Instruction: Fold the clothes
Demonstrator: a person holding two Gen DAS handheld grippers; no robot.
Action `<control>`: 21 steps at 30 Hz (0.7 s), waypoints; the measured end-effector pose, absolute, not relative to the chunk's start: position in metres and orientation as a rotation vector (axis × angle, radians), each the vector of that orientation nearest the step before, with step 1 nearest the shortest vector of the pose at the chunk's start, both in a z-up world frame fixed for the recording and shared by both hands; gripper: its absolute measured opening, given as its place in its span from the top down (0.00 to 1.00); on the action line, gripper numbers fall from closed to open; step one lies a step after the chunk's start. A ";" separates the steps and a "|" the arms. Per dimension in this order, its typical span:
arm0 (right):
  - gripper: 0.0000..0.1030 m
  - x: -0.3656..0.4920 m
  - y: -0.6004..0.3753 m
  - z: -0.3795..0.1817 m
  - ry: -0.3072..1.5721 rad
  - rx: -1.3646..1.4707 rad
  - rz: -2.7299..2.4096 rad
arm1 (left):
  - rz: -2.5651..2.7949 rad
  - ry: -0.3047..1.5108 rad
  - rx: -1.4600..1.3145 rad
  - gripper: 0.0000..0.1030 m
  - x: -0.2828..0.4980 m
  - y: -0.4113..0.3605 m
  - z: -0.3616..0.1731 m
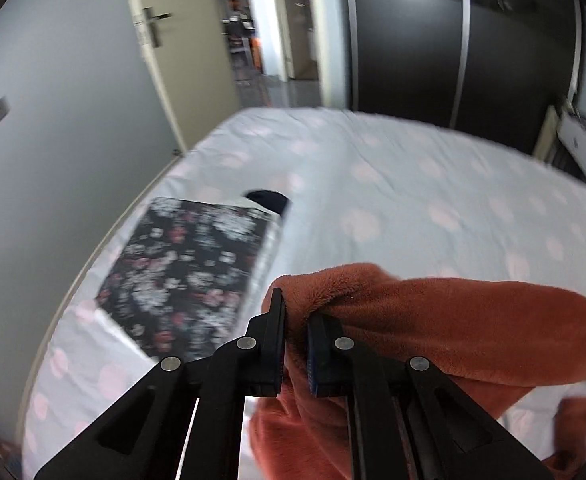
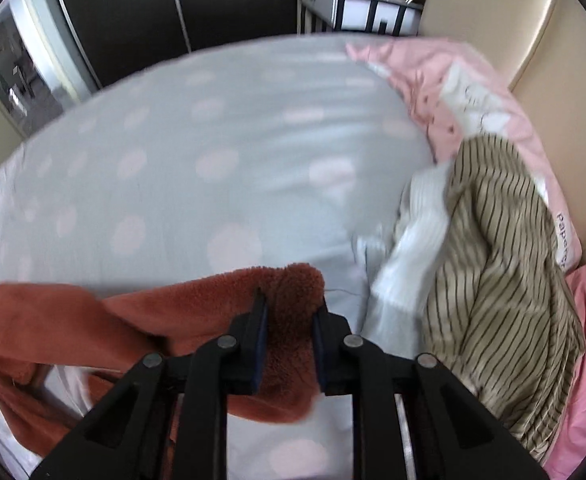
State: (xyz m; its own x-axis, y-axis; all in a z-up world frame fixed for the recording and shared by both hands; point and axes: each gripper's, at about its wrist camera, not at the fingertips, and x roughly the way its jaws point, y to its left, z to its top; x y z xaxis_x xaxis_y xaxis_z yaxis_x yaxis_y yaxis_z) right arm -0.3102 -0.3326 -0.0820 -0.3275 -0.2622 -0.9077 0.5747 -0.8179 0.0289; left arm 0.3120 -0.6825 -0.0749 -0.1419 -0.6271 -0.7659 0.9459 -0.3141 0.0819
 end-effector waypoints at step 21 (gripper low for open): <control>0.74 -0.356 -0.324 -0.182 0.230 1.757 -1.959 | -1.694 0.630 1.370 0.93 0.346 -0.617 -0.205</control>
State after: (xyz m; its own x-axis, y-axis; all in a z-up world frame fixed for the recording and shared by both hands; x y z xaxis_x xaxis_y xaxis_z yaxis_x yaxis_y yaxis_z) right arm -0.3561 -0.3237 -0.1815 -0.0468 -0.2469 -0.9679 0.4640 -0.8635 0.1978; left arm 0.3459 -0.6172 -0.2049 -0.0424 -0.2970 -0.9539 0.8483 -0.5152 0.1227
